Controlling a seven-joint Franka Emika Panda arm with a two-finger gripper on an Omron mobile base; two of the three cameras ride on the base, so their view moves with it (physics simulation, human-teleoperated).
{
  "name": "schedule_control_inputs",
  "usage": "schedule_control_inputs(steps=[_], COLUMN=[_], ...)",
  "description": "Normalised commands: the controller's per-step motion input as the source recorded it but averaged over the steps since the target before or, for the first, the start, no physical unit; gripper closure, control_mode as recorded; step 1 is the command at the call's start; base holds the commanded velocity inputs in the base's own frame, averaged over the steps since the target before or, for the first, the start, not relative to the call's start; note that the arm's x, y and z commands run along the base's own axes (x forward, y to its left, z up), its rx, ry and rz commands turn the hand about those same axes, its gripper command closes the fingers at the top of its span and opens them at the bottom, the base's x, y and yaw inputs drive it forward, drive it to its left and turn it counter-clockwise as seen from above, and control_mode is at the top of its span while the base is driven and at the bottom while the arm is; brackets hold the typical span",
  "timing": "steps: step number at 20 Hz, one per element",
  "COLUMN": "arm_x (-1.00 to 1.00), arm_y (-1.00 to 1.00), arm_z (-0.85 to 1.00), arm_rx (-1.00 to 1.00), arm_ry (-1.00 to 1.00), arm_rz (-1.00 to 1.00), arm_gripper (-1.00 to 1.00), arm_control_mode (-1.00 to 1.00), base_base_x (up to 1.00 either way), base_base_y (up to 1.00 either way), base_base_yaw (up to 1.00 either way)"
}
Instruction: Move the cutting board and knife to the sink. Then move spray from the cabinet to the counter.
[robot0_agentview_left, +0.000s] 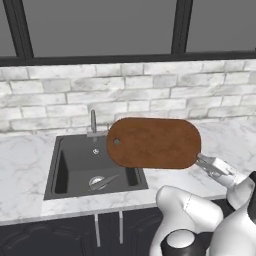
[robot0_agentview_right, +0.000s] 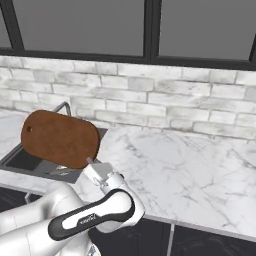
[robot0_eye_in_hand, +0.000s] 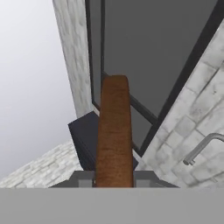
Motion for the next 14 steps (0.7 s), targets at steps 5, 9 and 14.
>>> schedule_control_inputs(steps=[5,9,14], arm_x=[0.00,0.00,0.47], arm_y=[0.00,0.00,0.01], arm_z=[0.00,0.00,0.00], arm_rx=[0.00,0.00,0.00], arm_ry=[0.00,0.00,0.12], arm_rz=[0.00,0.00,-0.06], arm_gripper=[1.00,1.00,1.00], arm_control_mode=[1.00,1.00,-1.00], base_base_x=[0.41,0.48,0.10], base_base_y=[0.01,0.12,0.03], base_base_yaw=[-0.01,-0.07,-0.02])
